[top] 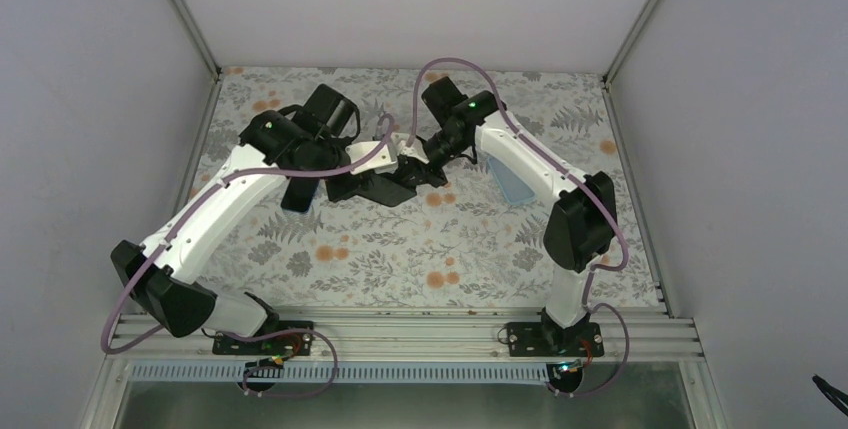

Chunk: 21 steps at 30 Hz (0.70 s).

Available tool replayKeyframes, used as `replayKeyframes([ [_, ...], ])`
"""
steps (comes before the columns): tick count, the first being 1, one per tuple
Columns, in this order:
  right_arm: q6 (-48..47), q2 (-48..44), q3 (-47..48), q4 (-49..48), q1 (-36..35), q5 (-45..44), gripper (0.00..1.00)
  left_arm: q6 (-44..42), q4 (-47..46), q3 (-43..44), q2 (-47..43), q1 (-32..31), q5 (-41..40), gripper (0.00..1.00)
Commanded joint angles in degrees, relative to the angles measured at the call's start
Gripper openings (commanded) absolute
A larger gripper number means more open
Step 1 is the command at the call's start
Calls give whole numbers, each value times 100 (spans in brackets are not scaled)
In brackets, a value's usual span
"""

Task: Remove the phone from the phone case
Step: Remove the phone case from the phone.

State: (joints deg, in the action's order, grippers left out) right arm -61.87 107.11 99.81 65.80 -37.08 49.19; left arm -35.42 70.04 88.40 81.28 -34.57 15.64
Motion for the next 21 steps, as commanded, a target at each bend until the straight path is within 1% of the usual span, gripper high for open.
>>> replayKeyframes([
  [1, 346, -438, 357, 774, -992, 3207, 3, 36, -5499, -35, 113, 73, -683, 5],
  [2, 356, -431, 382, 776, -899, 3245, 3, 0, -5418, -109, 23, 73, -676, 8],
  [3, 362, -421, 401, 772, -775, 3261, 3, -26, -5367, -201, -73, 73, -706, 12],
  [5, 364, -399, 457, 776, -583, 3268, 3, -122, -5361, -431, -296, 65, -778, 25],
  [9, 531, -398, 550, 665, -251, 3135, 3, -290, -5226, -656, -646, 64, -926, 41],
  [12, 1057, -452, 557, 205, -54, 2741, 3, -346, -5009, -638, -904, 64, -984, 64],
  [14, 1690, -535, 502, -424, 68, 2433, 3, -442, -4912, -656, -1075, 64, -1030, 79],
  [16, 2266, -644, 458, -1007, 167, 2128, 3, -520, -4842, -683, -1229, 59, -1116, 92],
  [18, 3141, -748, 397, -1683, 253, 1690, 3, -576, -4809, -703, -1373, 55, -1240, 100],
  [21, 3879, -734, 510, -2276, 470, 1192, 3, -697, -4745, -722, -1565, 55, -1413, 100],
])
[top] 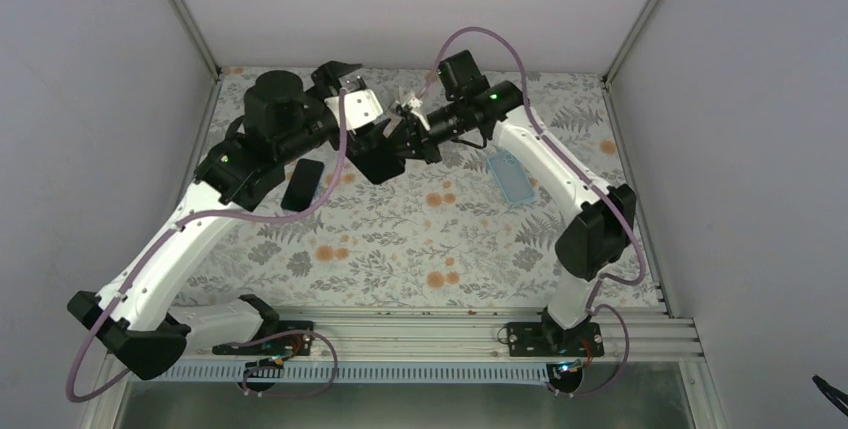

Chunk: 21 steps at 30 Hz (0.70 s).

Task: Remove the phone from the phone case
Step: Remove the phone case from the phone.

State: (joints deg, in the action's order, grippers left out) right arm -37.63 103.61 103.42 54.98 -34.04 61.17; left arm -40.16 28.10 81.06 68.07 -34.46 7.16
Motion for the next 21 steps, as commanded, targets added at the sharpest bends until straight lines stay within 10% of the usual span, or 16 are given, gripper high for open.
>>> replayKeyframes([
  [1, 1703, -343, 233, -1332, 308, -76, 3, -271, -551, -39, -322, 44, -621, 100],
  [12, 3955, 494, 1405, -2468, 1329, -511, 3, -547, -1166, -498, -732, -72, -982, 100],
  [21, 5477, 225, 1275, -3506, 1365, -1952, 3, -672, -3836, -1655, 20, -192, -1598, 100],
])
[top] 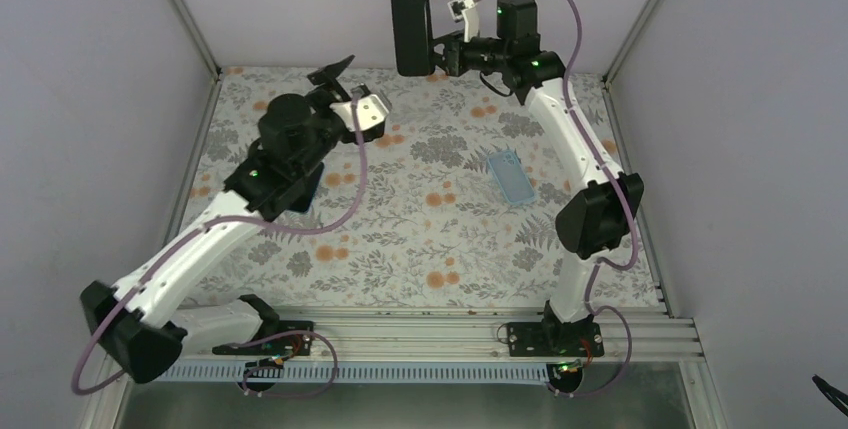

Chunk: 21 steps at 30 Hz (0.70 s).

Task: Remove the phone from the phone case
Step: Remove the phone case from the phone.

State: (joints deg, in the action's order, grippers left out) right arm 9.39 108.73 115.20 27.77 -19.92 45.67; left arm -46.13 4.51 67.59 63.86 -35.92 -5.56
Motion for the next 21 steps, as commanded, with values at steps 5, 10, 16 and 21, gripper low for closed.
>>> replayKeyframes([
  [5, 830, -396, -1, -819, -47, -746, 3, 163, -1945, 75, 1280, -99, -309, 100],
  [10, 847, -527, -210, -927, -53, -881, 3, 561, -1921, 613, 1800, -133, -150, 100],
  [16, 918, -542, -241, -974, -56, -922, 3, 666, -1908, 884, 2227, -245, -200, 100],
  [21, 980, -544, -258, -1028, -56, -931, 3, 623, -1885, 972, 2488, -319, -280, 100],
])
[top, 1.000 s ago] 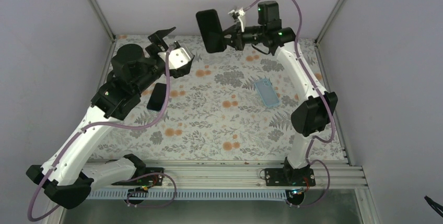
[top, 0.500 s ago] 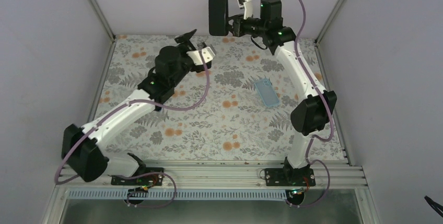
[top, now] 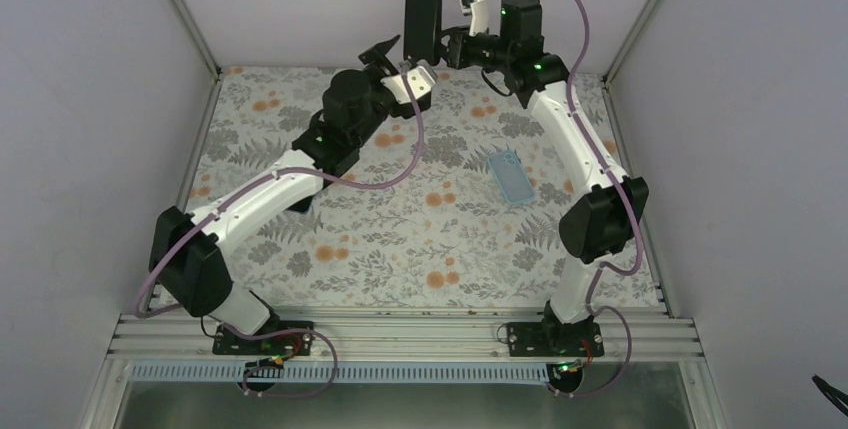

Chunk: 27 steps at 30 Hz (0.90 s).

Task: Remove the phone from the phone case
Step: Remove the phone case from the phone.

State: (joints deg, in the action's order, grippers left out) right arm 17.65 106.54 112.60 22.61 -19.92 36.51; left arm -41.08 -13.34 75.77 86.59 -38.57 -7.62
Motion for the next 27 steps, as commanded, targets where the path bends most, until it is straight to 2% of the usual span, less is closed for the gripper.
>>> replayKeyframes([
  [1, 159, -331, 0, -523, -60, 1, 3, 113, -125, 169, 259, -54, -115, 100],
  [7, 160, -405, -82, -562, -64, 60, 3, 201, -537, 147, 334, -63, -536, 100],
  [20, 195, -397, -159, -668, -147, 232, 3, 64, -576, 433, 704, -149, -788, 100],
  [27, 214, -497, -221, -714, -221, 260, 3, -2, -973, 433, 831, -199, -1257, 100],
])
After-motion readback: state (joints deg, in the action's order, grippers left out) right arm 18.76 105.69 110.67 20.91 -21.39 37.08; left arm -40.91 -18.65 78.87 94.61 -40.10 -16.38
